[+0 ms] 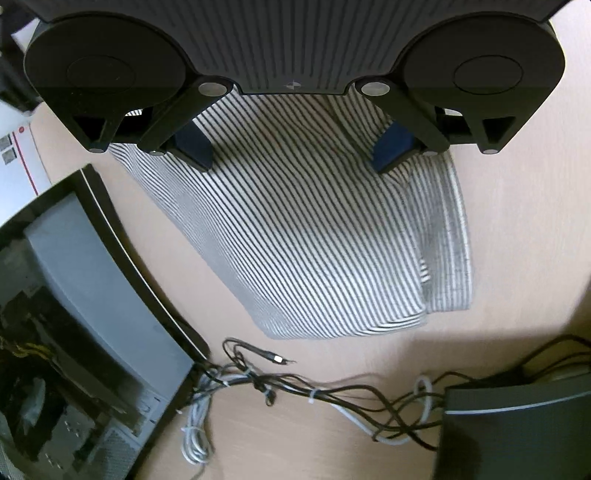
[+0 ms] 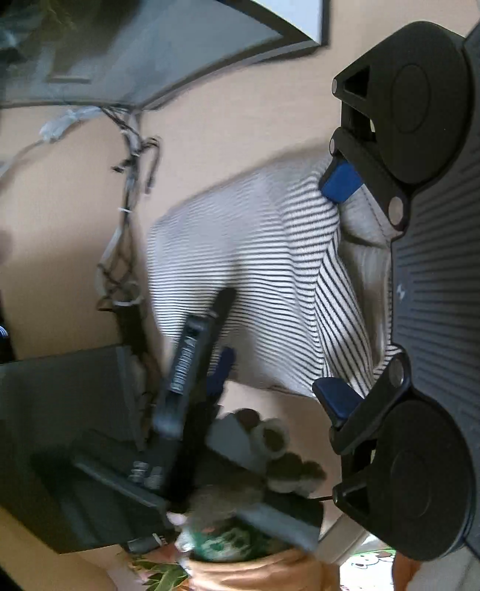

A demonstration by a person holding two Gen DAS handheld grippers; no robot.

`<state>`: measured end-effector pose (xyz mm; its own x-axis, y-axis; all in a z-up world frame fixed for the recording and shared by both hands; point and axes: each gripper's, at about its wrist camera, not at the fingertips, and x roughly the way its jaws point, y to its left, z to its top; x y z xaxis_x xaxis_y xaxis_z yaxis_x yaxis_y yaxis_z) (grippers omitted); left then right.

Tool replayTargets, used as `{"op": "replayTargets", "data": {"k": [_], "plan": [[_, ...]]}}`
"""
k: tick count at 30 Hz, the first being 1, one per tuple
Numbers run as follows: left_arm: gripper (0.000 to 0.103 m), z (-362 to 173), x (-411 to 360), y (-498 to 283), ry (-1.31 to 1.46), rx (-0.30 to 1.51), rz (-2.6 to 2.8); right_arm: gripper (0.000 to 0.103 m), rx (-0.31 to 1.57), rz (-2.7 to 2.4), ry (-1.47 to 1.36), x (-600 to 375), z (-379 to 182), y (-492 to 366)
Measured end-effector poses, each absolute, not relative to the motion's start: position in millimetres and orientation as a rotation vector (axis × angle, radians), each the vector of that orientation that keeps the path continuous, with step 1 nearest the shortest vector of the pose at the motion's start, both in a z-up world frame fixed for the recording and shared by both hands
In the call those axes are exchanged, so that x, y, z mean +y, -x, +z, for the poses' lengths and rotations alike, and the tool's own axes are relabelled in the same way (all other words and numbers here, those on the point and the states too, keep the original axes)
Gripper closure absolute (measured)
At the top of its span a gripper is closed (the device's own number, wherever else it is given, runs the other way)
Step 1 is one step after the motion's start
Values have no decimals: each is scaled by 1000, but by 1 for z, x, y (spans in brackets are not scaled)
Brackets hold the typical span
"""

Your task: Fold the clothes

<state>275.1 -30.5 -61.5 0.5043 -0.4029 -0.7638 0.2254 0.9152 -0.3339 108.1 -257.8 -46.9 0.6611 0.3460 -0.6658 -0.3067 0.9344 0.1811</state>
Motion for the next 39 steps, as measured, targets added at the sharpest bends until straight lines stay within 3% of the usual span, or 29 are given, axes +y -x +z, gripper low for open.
{"op": "replayTargets", "data": {"k": [6, 7, 8, 11, 15, 17, 23, 26, 32, 39], "plan": [[5, -50, -20, -258, 213, 973, -382, 1, 660, 203, -66, -290, -25, -108], [5, -49, -19, -253, 215, 976, -390, 10, 653, 181, -60, -294, -24, -110], [5, -48, -19, -249, 217, 977, -402, 27, 646, 159, -54, -297, -24, -112], [7, -46, -25, -234, 222, 982, -464, 44, 671, 136, -26, -297, -37, -127], [9, -50, -38, -224, 198, 992, -514, 44, 758, 134, 26, -284, -72, -138], [16, -56, -38, -226, 171, 999, -492, 44, 797, 136, 29, -279, -86, -137], [23, -68, -15, -242, 171, 992, -353, 40, 822, 230, -10, -265, -85, -114], [22, -67, -14, -248, 155, 983, -325, 33, 808, 251, 22, -255, -79, -115], [16, -62, -11, -249, 165, 975, -295, 33, 690, 322, 2, -251, -42, -110], [12, -49, -8, -240, 170, 939, -249, 31, 816, 482, 111, -218, -66, -110]]}}
